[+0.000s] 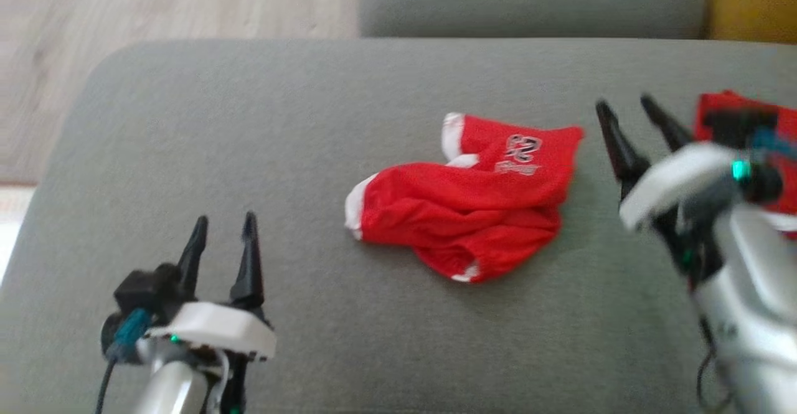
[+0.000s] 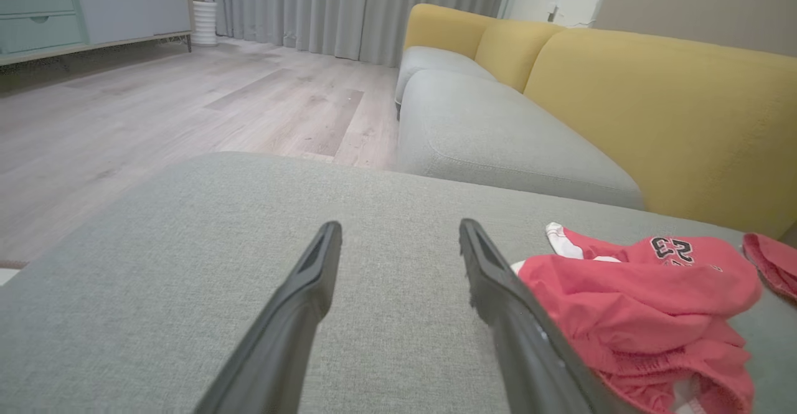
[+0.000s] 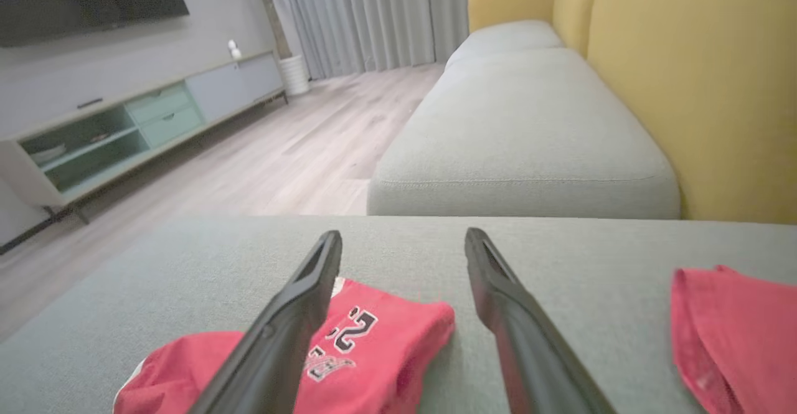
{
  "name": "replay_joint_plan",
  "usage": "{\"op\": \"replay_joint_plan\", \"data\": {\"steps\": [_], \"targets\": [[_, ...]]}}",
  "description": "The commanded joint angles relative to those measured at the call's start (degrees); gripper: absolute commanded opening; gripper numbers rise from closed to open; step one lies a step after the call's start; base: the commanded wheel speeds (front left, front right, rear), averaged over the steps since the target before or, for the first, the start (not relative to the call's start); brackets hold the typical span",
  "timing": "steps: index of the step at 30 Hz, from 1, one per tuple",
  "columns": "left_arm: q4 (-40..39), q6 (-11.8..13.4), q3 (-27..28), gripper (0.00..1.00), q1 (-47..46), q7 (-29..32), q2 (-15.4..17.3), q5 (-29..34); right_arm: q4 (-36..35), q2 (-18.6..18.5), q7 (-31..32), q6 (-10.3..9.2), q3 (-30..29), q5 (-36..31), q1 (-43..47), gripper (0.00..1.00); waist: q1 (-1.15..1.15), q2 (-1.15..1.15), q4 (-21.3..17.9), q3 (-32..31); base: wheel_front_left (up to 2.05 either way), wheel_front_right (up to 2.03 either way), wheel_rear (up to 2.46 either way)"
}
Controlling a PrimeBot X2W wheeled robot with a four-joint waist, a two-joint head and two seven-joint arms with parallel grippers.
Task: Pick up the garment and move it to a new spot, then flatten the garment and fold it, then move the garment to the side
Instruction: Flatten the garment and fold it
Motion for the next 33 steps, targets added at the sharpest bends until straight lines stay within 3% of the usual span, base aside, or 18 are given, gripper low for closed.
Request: {"op": "replay_joint_plan", "data": {"steps": [1, 7, 12, 21, 22, 23, 24, 28, 33], "targets": [[-0.8, -0.8, 1.9, 1.0, -4.3, -0.7, -0.7, 0.9, 1.7, -1.4, 3.7, -0.04, 2.1, 1.5, -6.7, 1.0, 0.0, 0.0, 5.4, 4.1, 0.0, 0.0, 0.0], [1.6, -3.3, 2.5, 1.0, -6.5, -0.7, -4.2, 2.6, 16.6, -4.4, 18.3, -0.04, 6.5, 3.8, -19.6, 1.0, 0.0, 0.0, 11.5, 7.1, 0.0, 0.0, 0.0], [3.0, -4.8, 4.0, 1.0, -7.4, -0.7, -6.0, 3.9, 27.6, -5.7, 27.7, -0.04, 8.2, 5.9, -25.3, 1.0, 0.0, 0.0, 15.5, 8.2, 0.0, 0.0, 0.0], [4.3, -6.3, 6.6, 1.0, -6.7, -0.7, -7.4, 5.9, 40.3, -4.5, 44.3, -0.04, 8.1, 8.4, -28.2, 1.0, 0.0, 0.0, 16.7, 7.8, 0.0, 0.0, 0.0], [4.4, -6.4, 6.9, 1.0, -6.5, -0.7, -7.5, 6.1, 40.5, -4.2, 45.3, -0.04, 8.4, 8.6, -28.2, 0.85, 0.0, 0.0, 16.4, 7.7, 0.0, 0.0, 0.0], [4.6, -6.5, 7.1, 1.0, -6.4, -0.7, -7.7, 6.3, 40.2, -4.1, 45.5, -0.04, 8.7, 8.8, -28.2, 0.33, 0.0, 0.0, 16.0, 7.5, 0.0, 0.0, 0.0], [4.7, -6.7, 7.3, 1.0, -6.4, -0.7, -7.8, 6.4, 39.7, -4.0, 45.2, -0.04, 9.0, 9.0, -28.0, 0.0, 0.0, 0.0, 15.6, 7.3, 0.0, 0.0, 0.0], [5.1, -7.5, 8.1, 1.0, -6.3, -0.7, -7.9, 7.2, 35.5, -3.8, 40.1, -0.04, 9.8, 10.7, -26.9, 0.0, 0.0, 0.0, 13.3, 6.2, 0.0, 0.0, 0.0], [5.4, -8.0, 9.3, 1.0, -5.7, -0.7, -7.7, 8.1, 28.0, -4.5, 29.3, -0.04, 10.7, 14.0, -23.8, 0.0, 0.0, 0.0, 9.3, 3.7, 0.0, 0.0, 0.0]]}}
